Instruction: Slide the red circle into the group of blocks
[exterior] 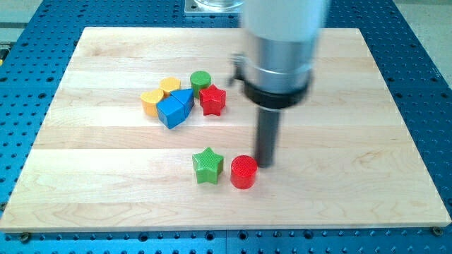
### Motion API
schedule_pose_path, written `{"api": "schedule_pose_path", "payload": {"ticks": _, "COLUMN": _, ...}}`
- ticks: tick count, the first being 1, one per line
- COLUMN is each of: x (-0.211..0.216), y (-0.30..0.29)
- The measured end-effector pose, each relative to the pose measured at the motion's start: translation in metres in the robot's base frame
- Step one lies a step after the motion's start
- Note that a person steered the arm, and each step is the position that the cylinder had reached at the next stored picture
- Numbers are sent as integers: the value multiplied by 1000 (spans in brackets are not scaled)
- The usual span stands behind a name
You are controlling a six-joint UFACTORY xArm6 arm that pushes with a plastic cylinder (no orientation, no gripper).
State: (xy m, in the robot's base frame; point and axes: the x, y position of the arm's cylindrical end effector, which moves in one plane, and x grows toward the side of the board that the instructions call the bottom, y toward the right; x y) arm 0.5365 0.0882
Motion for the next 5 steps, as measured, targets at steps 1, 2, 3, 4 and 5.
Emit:
{"api": "schedule_pose_path", "payload": {"ticks": 1, "x": 38, "y": -27}}
{"api": "schedule_pose_path", "payload": {"ticks": 2, "x": 5, "y": -97}}
{"api": "schedule_pose_path", "payload": {"ticks": 3, "x": -46, "y": -104}}
{"api": "schedule_pose_path", "payload": {"ticks": 4, "x": -51, "y": -104}}
{"api": "schedule_pose_path", "payload": {"ticks": 5, "x": -16, "y": -127}}
